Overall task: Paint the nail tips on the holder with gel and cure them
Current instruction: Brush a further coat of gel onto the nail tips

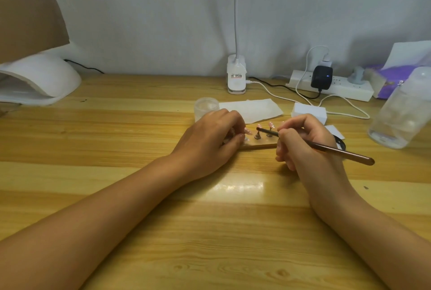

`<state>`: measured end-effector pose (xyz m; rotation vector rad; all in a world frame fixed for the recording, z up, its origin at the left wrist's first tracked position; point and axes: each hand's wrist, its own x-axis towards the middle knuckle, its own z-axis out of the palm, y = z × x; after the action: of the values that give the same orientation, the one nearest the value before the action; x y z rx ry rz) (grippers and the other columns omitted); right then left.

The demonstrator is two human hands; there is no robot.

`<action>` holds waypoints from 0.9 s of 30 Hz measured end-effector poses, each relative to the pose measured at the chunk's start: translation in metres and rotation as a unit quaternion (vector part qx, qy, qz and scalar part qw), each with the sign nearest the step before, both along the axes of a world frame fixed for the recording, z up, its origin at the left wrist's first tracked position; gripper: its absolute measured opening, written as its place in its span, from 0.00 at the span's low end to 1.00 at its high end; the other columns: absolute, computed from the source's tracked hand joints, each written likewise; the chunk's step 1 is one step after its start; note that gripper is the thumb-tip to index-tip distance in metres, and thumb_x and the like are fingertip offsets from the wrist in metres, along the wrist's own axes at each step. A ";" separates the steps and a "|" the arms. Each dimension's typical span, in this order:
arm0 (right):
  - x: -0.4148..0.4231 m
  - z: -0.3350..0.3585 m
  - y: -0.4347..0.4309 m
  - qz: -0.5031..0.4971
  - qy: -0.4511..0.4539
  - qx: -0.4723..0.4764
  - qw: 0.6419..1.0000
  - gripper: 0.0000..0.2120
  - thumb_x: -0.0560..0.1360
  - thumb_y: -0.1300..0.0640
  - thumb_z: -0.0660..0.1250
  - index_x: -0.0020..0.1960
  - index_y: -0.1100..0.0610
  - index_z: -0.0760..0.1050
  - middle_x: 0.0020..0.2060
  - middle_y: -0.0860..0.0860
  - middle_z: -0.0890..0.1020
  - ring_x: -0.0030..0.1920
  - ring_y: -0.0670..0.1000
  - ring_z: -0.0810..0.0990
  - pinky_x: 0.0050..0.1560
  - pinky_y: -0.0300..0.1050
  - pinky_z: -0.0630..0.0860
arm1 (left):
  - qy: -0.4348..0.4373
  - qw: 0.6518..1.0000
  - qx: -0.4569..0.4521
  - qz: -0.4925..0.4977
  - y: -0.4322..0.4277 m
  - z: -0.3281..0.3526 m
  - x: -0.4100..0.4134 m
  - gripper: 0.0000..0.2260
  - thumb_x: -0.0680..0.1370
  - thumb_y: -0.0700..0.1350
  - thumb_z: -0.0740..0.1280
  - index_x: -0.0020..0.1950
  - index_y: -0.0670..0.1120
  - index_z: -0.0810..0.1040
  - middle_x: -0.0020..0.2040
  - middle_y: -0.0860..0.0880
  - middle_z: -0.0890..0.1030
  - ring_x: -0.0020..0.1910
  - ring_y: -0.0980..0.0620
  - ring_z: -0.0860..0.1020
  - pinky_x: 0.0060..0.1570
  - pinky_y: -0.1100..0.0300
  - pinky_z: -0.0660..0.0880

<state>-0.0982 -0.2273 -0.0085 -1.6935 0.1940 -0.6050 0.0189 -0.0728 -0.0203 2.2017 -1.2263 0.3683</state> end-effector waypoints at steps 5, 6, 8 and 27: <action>-0.001 0.000 0.000 -0.021 -0.018 -0.014 1.000 0.04 0.76 0.59 0.65 0.47 0.51 0.74 0.35 0.49 0.80 0.37 0.48 0.79 0.35 0.42 0.74 | 0.020 1.000 -0.008 0.011 -0.002 0.001 0.000 0.03 0.79 0.48 0.67 0.51 0.50 0.76 0.47 0.54 0.77 0.48 0.54 0.74 0.45 0.53 0.74; -0.001 0.000 0.000 -0.024 -0.017 -0.018 0.999 0.04 0.76 0.59 0.66 0.47 0.51 0.74 0.37 0.51 0.80 0.38 0.50 0.79 0.37 0.46 0.75 | 0.023 1.000 -0.008 0.013 -0.001 0.001 0.000 0.03 0.79 0.48 0.67 0.51 0.50 0.77 0.48 0.54 0.77 0.48 0.54 0.74 0.46 0.52 0.74; 0.000 0.000 -0.001 -0.027 -0.016 -0.028 0.999 0.05 0.76 0.59 0.67 0.46 0.50 0.75 0.39 0.52 0.80 0.41 0.54 0.79 0.40 0.51 0.76 | 0.026 1.000 -0.006 0.016 -0.001 0.001 0.001 0.05 0.79 0.49 0.67 0.53 0.51 0.77 0.49 0.54 0.77 0.50 0.54 0.74 0.47 0.51 0.74; -0.001 0.000 -0.001 -0.021 -0.032 -0.009 0.999 0.05 0.76 0.60 0.68 0.45 0.53 0.73 0.34 0.50 0.79 0.35 0.46 0.77 0.36 0.42 0.72 | 0.049 0.998 0.024 0.008 0.000 0.003 -0.004 0.17 0.68 0.56 0.64 0.55 0.57 0.68 0.48 0.59 0.74 0.49 0.57 0.72 0.47 0.52 0.75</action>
<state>-0.0993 -0.2283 -0.0081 -1.6886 0.1797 -0.6934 0.0150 -0.0731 -0.0175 2.2442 -1.1778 0.2370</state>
